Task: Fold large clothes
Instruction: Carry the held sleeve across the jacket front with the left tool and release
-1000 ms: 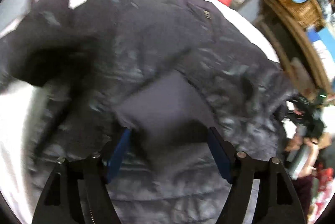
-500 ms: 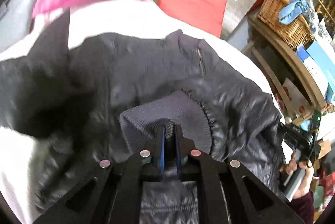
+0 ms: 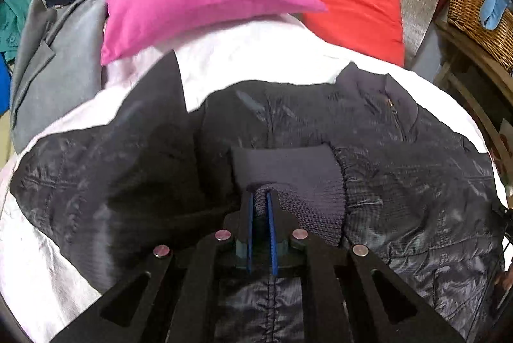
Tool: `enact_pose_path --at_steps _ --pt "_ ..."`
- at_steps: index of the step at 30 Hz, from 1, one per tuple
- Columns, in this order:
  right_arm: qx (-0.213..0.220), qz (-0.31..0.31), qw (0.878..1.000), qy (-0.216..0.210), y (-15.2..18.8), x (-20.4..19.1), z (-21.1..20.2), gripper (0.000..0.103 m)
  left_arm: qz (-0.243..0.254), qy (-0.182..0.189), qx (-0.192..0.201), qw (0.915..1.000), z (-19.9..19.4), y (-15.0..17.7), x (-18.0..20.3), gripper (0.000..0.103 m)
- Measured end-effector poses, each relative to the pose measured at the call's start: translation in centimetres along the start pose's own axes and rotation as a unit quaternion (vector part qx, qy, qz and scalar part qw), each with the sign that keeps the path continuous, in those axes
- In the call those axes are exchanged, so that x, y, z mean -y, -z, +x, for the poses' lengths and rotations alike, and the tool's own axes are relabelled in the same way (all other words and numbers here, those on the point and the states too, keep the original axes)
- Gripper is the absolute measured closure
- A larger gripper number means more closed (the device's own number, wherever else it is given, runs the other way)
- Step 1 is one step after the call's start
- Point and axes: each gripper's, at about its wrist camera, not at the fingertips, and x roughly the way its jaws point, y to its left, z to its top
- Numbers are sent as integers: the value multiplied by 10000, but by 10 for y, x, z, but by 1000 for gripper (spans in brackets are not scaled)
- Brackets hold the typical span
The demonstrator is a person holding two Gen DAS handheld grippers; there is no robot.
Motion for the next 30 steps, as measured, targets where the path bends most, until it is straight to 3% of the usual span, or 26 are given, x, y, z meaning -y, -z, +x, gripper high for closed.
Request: enact_pose_path --at_steps 3,7,8,9,10,11,13,15,17,19,22,25,27,28,30 --pt "51 -161 9997 186 0 -5 -2 75 -106 80 -228 9997 2 1 -4 90" --pt "266 -153 9992 271 -2 -11 -15 74 -400 330 -254 9983 -13 -1 -17 86" --pt "308 -98 9991 281 -2 -10 -18 70 -468 385 -184 9980 -22 -1 -23 82" --pt "397 -21 9989 262 -3 -9 -24 58 -567 430 -69 9974 -33 -2 -32 71" --pt "539 54 9983 231 -4 -8 -32 36 -647 441 40 9969 -40 -5 -37 63" --pt "762 135 9969 169 -3 -8 -42 29 -723 455 174 9962 -48 -5 -46 50" --pt "1086 169 9939 25 0 -11 -56 27 -899 315 504 9942 -68 -6 -70 40" --pt "1151 94 9933 -85 4 -18 -64 27 -1088 -174 701 9914 -81 -4 -100 26" --pt "1155 -24 9927 -357 11 -29 -68 27 -1430 -390 799 9857 -92 4 -137 25" --pt "979 -216 9924 -707 21 -46 -65 27 -2045 -453 707 9753 -92 11 -181 25" --pt "743 -670 9916 -822 37 -72 -57 29 -2995 -528 563 9510 -82 28 -242 25" --pt "514 -1048 9897 -825 51 -92 -44 39 -3752 -188 323 9262 -60 42 -287 27" --pt "371 -1173 9892 -790 56 -98 -35 39 -4135 71 248 9101 -45 48 -305 35" --pt "345 -1199 9892 -766 59 -100 -33 39 -4217 148 232 9063 -40 49 -309 49" --pt "262 -1185 9895 -782 59 -99 -27 39 -4325 259 148 9012 -28 50 -314 56"
